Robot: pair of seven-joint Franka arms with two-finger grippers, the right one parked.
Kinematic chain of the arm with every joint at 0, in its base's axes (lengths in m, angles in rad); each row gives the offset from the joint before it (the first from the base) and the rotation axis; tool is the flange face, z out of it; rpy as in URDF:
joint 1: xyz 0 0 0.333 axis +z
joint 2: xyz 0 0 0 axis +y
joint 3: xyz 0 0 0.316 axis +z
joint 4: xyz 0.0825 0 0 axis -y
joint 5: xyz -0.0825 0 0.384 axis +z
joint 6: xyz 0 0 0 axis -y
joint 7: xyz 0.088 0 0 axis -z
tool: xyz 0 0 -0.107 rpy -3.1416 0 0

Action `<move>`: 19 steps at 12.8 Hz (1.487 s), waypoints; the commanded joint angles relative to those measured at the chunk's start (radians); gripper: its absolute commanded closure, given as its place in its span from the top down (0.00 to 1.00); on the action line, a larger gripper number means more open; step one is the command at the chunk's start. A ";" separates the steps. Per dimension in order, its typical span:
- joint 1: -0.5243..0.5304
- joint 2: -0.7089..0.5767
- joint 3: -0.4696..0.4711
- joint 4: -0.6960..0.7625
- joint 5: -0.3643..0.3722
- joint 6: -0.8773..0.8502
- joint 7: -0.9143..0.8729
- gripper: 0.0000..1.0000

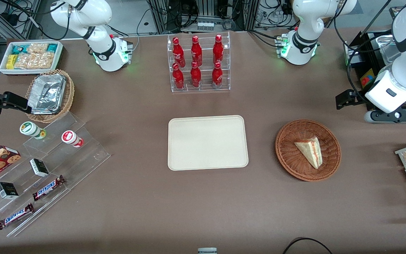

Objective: Place sandwich from basket to tray
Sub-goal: 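Lower the open left gripper over the wrapped sandwich in the basket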

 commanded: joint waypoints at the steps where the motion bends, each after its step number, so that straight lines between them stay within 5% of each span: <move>1: -0.004 0.019 0.003 0.023 -0.008 0.021 0.019 1.00; 5: -0.004 0.046 0.005 -0.029 -0.008 0.053 0.019 1.00; 16: 0.000 0.098 0.008 -0.463 0.004 0.700 -0.003 1.00; 19: -0.001 0.105 0.009 -0.528 0.004 0.803 -0.165 1.00</move>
